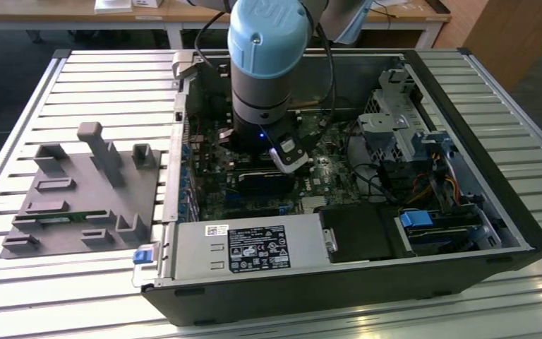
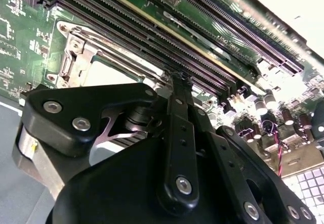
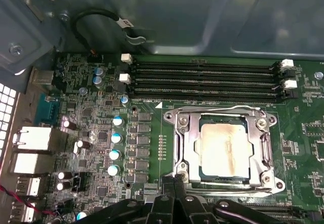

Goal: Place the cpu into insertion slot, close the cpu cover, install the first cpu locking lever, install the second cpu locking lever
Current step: 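Install the second cpu locking lever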

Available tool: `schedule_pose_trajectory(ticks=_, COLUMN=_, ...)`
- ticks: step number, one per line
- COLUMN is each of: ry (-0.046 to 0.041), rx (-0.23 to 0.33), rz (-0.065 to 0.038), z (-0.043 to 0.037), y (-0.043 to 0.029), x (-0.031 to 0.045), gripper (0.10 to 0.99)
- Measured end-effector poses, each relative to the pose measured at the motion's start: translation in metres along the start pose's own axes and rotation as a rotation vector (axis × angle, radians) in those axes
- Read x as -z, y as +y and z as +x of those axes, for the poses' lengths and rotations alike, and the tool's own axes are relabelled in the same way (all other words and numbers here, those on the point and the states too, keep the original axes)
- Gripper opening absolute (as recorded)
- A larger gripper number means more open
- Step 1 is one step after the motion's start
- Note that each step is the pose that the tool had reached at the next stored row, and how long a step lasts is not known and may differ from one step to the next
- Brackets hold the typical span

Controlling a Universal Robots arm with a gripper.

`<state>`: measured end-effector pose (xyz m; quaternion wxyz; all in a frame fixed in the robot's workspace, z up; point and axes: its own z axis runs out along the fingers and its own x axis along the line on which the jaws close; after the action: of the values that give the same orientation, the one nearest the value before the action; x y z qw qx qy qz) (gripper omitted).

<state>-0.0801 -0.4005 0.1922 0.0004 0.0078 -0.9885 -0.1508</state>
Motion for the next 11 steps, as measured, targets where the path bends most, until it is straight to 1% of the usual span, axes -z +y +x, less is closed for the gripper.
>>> schedule_pose_trajectory(ticks=6, ry=-0.0002, rx=0.000, rz=-0.006, z=0.0019, y=0.0001, x=-0.0011, gripper=0.106)
schedule_pose_trajectory(ticks=11, ry=0.0000, rx=0.000, rz=-0.006, z=0.0028, y=-0.0003, x=-0.0021, gripper=0.106)
